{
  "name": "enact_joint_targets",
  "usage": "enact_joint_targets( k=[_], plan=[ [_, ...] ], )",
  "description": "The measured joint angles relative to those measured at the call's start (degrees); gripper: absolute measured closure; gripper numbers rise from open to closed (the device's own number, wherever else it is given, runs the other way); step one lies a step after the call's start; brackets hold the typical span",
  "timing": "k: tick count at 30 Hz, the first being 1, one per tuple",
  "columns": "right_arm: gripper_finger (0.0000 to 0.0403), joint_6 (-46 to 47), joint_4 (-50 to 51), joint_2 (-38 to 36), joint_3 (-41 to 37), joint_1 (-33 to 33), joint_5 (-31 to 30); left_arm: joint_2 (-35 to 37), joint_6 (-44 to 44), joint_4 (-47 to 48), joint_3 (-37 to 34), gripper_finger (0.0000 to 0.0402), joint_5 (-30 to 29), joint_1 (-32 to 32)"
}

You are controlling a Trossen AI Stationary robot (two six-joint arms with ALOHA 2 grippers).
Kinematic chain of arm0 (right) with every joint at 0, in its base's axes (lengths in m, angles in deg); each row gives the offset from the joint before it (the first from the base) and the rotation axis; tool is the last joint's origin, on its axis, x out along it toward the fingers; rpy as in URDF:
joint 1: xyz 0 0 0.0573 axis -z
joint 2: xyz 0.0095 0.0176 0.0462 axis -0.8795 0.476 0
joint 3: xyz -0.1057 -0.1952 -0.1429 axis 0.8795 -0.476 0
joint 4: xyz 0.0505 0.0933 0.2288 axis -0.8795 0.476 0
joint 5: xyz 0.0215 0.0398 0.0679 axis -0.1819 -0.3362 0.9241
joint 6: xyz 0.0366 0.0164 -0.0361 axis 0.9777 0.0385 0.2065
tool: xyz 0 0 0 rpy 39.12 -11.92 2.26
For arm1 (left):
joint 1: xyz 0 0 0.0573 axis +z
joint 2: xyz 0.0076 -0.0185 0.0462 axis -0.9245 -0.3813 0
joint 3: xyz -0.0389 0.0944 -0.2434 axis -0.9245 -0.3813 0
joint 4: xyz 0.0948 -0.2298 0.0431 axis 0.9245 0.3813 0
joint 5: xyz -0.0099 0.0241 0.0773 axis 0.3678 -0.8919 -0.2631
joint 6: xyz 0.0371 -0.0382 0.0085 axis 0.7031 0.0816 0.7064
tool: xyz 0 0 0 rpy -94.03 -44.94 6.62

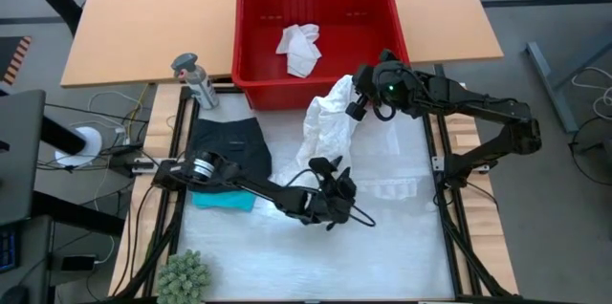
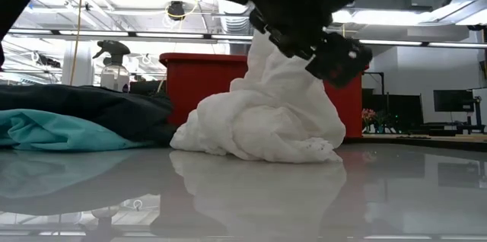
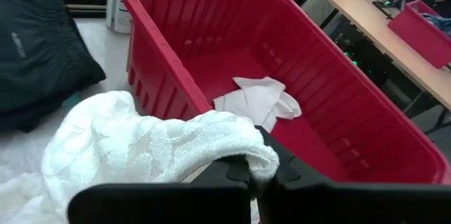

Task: Fold laundry
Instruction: Fold the white dress

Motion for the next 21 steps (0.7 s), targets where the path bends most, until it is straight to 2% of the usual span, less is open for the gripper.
enact_joint_targets(
  k=[2, 4, 8, 12, 17, 21],
  plan=[
    [0.0379, 0.0, 0.1, 0.0, 0.0, 0.0, 0.1, -1.6, -0.4, 1.8, 2.1, 0.0192, -3.1, -0.1],
    [0.0379, 0.0, 0.2, 0.0, 0.0, -0.1, 0.1, -2.5, -4.4, 4.1, 3.5, 0.0192, -6.8, -0.2],
    [0.0379, -0.5, 1.2, 0.0, 0.0, -0.1, 0.2, -1.4, -13.7, 14.7, 4.9, 0.0206, -8.3, -0.3],
    [0.0379, -0.7, 2.4, 0.0, 0.0, -0.1, 0.2, -0.2, -28.6, 30.2, 5.0, 0.0261, -4.6, 0.4],
    [0.0379, -0.7, 3.0, 0.0, 0.0, -0.1, 0.2, 2.9, -46.8, 51.3, 5.9, 0.0382, 3.1, 1.6],
    [0.0379, -0.7, 5.1, 0.0, 0.0, -0.1, 0.2, 7.0, -54.5, 61.8, 6.4, 0.0398, 1.8, 1.4]
  ],
)
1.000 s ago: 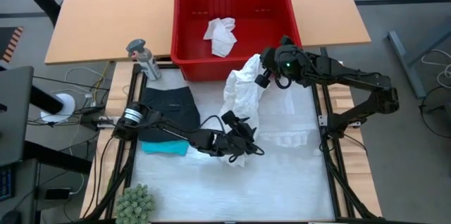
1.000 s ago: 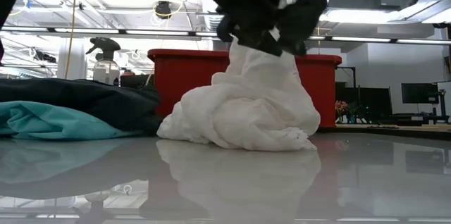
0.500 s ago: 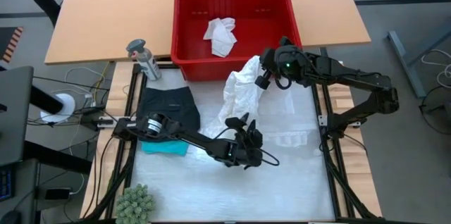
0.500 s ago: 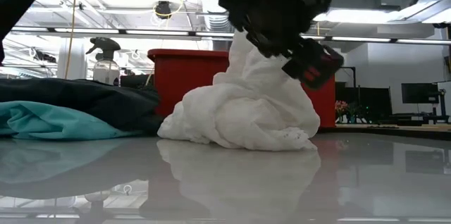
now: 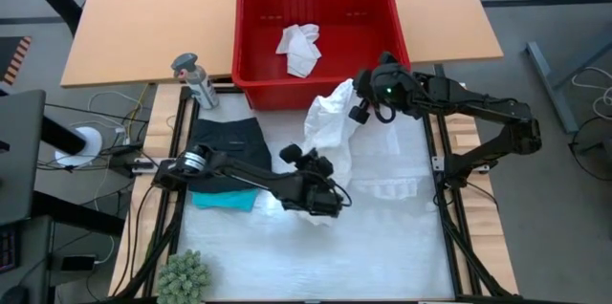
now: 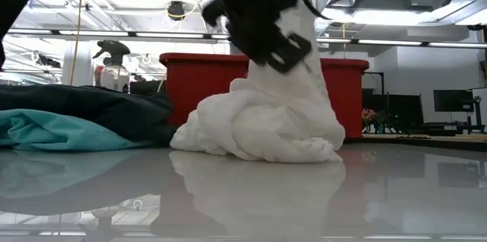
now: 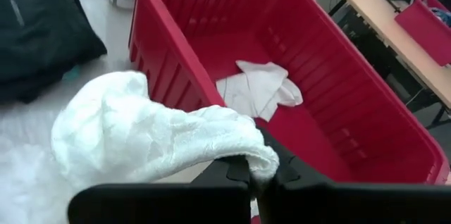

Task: Fold laundry
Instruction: Fold the white dress

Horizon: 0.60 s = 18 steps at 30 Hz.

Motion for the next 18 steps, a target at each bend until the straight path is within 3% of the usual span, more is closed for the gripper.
enact_joint_targets(
  k=[5, 11, 18],
  plan=[
    [0.0379, 0.4, 4.8, 0.0, 0.0, 0.5, -0.3, 8.5, 0.5, 5.2, 0.0, 0.0401, -2.8, -0.5],
    [0.0379, 0.9, 9.3, -0.7, 0.6, 0.4, -1.2, 19.7, 7.2, 6.2, 0.0, 0.0401, -7.0, -1.1],
    [0.0379, 1.3, 16.5, -2.1, 8.9, -1.3, -4.8, 30.6, 15.7, 6.1, 0.0, 0.0401, -2.3, -1.6]
  ],
)
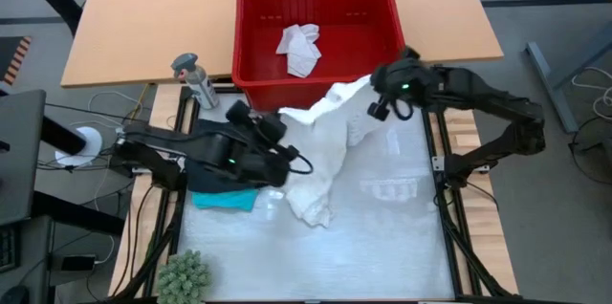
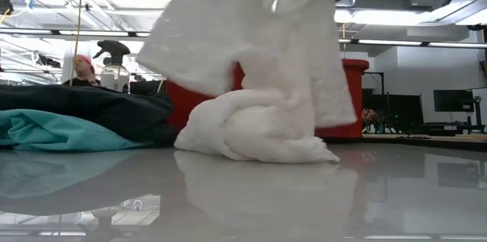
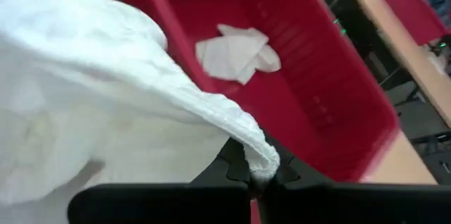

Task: Fold laundry
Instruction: Fold the white dress

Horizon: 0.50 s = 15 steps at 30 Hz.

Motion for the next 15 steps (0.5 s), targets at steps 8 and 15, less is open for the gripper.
enact_joint_targets(
  k=[8, 15],
  plan=[
    [0.0379, 4.8, 7.1, -0.3, 13.2, -6.1, -0.5, 8.3, 5.8, -7.3, 0.0, 0.0401, 3.5, -2.5],
    [0.0379, 14.5, 13.4, -0.3, 23.4, -17.5, -0.4, 12.4, 23.1, -24.2, 0.0, 0.0402, 5.6, -7.9]
  ],
)
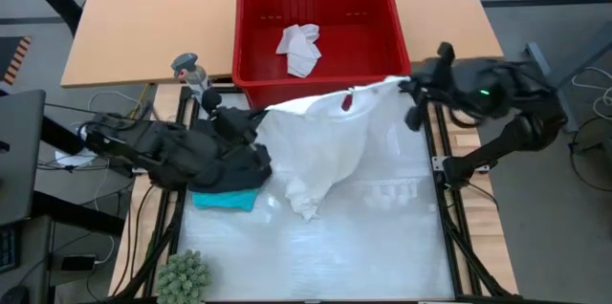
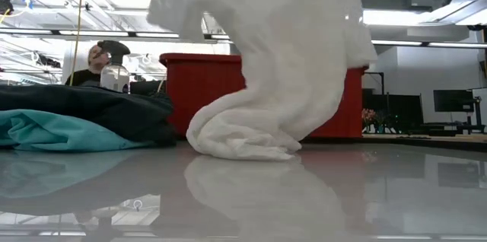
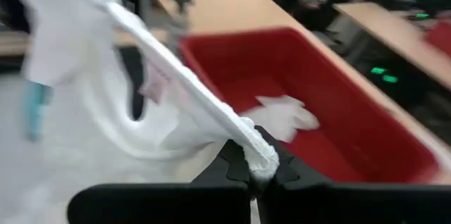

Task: Fold laundry
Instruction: Fold the white dress

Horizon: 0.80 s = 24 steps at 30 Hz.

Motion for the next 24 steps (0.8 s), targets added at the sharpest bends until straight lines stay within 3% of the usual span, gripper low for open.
enact_joint_targets(
  k=[10, 14, 18, 24],
  plan=[
    [0.0379, 16.7, -2.9, 0.6, 3.8, -21.9, 0.4, 3.2, 22.6, -23.5, 0.0, 0.0401, 0.4, -10.5],
    [0.0379, 20.7, -2.7, 2.2, 3.8, -29.1, 0.3, 3.3, 29.5, -27.1, 2.9, 0.0401, -1.1, -16.8],
    [0.0379, 24.2, 2.7, 4.8, 3.8, -31.6, -1.7, 3.3, 32.3, -27.4, 7.4, 0.0401, -4.1, -21.5],
    [0.0379, 28.5, 11.0, 11.5, 3.8, -29.0, -1.7, 3.5, 31.3, -27.5, 11.5, 0.0401, -4.8, -23.2]
  ],
)
